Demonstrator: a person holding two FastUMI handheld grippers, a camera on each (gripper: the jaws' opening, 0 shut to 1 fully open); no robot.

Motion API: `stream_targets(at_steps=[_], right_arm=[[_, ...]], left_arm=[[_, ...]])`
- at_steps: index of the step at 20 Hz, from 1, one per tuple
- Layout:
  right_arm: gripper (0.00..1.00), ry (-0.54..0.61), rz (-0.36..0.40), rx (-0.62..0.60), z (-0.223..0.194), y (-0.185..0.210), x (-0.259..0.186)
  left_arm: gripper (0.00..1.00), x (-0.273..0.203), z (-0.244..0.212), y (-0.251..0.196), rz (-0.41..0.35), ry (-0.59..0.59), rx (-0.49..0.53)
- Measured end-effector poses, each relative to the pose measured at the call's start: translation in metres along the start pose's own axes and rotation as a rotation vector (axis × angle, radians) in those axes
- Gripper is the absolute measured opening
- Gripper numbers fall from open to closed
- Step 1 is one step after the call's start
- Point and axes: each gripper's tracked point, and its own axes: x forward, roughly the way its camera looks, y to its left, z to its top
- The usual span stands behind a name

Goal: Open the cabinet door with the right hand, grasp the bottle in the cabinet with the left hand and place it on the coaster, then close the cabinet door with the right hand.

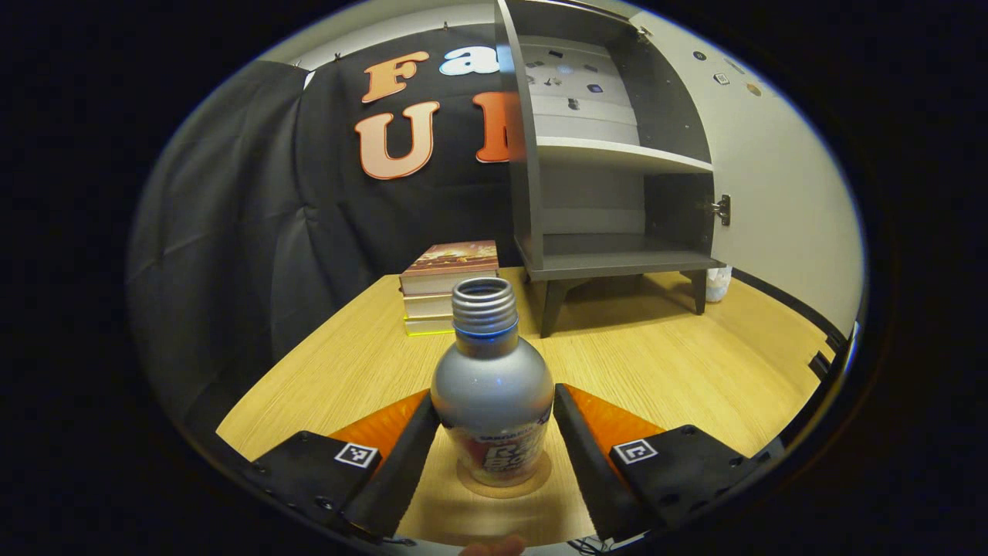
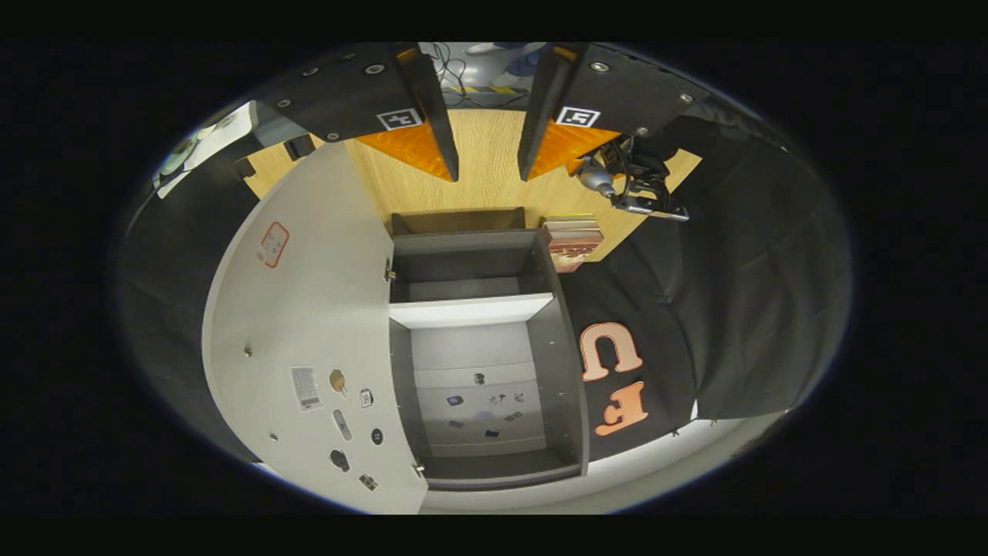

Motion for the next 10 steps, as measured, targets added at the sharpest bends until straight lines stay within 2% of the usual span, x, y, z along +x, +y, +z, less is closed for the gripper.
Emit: stream_targets(at_steps=[5,10], right_arm=[[0.48,-0.021,0.006,-0.003,0.005,0.004,-0.008],[0.49,-0.066,0.022,0.006,0.016,0.005,-0.017]], left_arm=[[0.95,-0.013,0.025,0.003,-0.001,-0.035,-0.008],[0.95,-0.029,0.068,0.004,-0.004,-0.095,-0.007]])
